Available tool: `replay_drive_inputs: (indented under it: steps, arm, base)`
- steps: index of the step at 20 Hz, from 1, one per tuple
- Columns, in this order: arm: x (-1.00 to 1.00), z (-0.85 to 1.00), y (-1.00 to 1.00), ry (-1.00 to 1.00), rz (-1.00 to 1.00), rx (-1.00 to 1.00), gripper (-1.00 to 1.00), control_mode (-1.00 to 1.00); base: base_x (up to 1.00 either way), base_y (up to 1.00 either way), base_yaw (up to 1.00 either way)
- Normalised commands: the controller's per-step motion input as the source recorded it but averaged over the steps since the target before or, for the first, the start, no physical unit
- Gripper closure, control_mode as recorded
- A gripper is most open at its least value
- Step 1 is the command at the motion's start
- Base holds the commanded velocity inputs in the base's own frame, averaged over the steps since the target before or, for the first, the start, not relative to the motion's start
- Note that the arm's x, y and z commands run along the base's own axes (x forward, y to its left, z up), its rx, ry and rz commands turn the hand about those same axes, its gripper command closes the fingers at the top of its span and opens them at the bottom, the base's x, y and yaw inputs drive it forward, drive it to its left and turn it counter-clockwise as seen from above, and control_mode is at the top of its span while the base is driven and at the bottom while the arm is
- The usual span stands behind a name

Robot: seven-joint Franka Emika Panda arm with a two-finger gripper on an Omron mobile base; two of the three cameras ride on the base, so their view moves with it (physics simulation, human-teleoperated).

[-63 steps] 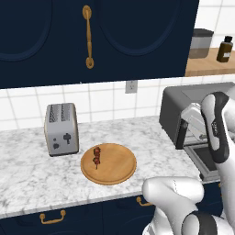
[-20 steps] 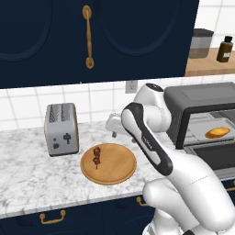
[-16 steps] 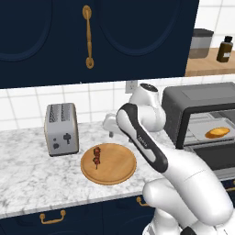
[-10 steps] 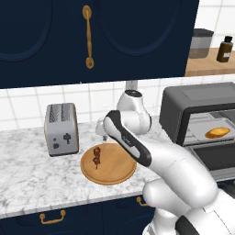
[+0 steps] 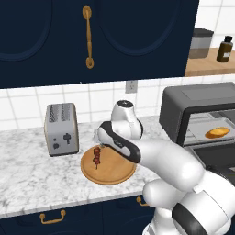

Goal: Pick up the kebab skewer and baguette bread, and place them inside the toaster oven. Close the toaster oven door and start by setting the timer.

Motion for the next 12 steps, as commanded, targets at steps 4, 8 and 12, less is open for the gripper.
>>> replay_drive_inputs:
  steps: [4, 8, 12]
  arm:
    - [0.11, -0.47, 0.38, 0.01, 0.0, -0.07, -1.0, -1.0]
    - [0.46, -0.34, 0.35, 0.05, 0.0, -0.04, -1.0, -1.0]
    - [0.51, -0.18, 0.0, 0.04, 0.0, 0.0, -1.0, -1.0]
  base:
    - [0.0, 0.0, 0.0]
    - [0.0, 0.0, 0.0]
    - [0.0, 0.0, 0.0]
